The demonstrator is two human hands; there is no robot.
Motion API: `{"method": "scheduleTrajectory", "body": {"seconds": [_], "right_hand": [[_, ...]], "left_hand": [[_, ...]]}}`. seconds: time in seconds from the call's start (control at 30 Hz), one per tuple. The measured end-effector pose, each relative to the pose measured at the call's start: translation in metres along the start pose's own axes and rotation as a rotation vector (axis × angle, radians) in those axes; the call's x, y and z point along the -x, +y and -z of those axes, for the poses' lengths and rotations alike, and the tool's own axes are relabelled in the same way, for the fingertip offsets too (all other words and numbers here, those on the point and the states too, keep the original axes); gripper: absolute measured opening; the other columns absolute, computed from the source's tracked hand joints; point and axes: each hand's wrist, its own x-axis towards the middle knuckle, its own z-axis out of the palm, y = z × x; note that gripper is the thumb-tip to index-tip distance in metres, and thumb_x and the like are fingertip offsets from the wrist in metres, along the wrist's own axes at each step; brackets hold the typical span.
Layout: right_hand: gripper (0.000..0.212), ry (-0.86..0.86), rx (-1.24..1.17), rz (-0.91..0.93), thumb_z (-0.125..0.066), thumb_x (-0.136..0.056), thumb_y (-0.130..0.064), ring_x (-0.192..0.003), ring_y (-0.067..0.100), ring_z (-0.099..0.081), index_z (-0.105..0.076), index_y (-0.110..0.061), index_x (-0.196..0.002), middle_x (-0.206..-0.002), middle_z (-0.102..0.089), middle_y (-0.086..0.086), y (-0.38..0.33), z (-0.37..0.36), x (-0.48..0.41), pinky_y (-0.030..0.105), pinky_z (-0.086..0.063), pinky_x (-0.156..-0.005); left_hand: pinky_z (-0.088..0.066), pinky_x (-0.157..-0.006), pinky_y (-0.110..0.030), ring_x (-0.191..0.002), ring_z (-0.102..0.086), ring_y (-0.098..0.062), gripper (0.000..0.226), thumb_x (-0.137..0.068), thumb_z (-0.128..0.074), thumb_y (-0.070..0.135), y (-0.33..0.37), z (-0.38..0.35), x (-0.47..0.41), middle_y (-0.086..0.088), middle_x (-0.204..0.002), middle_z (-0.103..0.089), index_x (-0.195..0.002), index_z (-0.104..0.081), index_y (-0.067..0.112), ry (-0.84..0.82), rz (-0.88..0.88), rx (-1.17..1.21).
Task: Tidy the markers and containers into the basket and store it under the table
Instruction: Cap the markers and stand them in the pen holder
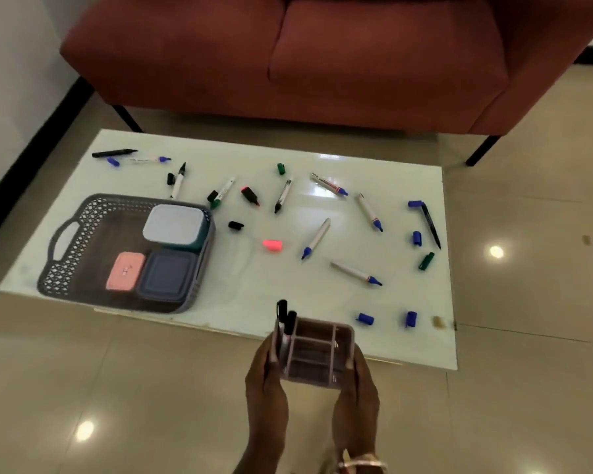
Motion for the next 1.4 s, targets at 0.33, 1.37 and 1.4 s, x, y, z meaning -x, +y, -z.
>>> {"method": "scheduleTrajectory", "body": {"seconds": [0.33,1.37,1.4], "right_hand": [[0.05,-0.118,0.184,-0.128,-0.021,-0.093,-0.066,-0.116,0.008,-0.06,-0.043,-0.05,-0.136,-0.126,-0.063,-0.02,-0.02,-0.034,-0.082,0.048,-0.045,-0.104],[0.038,-0.098,0.158,-0.062,-0.042,-0.105,-0.02,-0.11,0.008,-0.064,-0.046,-0.025,-0.142,-0.123,-0.066,-0.004,-0.036,-0.045,-0.09,0.017,-0.051,-0.094],[0.038,-0.097,0.157,-0.056,-0.042,-0.105,-0.019,-0.111,0.008,-0.064,-0.045,-0.026,-0.143,-0.123,-0.066,-0.004,-0.036,-0.045,-0.09,0.02,-0.052,-0.095]], "left_hand": [[-0.04,-0.112,-0.043,-0.131,-0.053,-0.009,0.038,-0.105,-0.043,0.009,0.008,-0.018,-0.076,0.008,-0.136,-0.061,-0.138,-0.056,0.019,-0.09,0.143,-0.32],[-0.036,-0.094,0.0,-0.12,-0.049,0.018,0.038,-0.105,-0.039,0.007,0.024,-0.021,-0.107,0.033,-0.127,-0.059,-0.139,-0.049,0.021,-0.176,0.238,-0.371],[-0.038,-0.095,-0.003,-0.118,-0.052,0.016,0.038,-0.105,-0.039,0.007,0.025,-0.021,-0.107,0.039,-0.121,-0.059,-0.138,-0.048,0.024,-0.176,0.245,-0.368]]}}
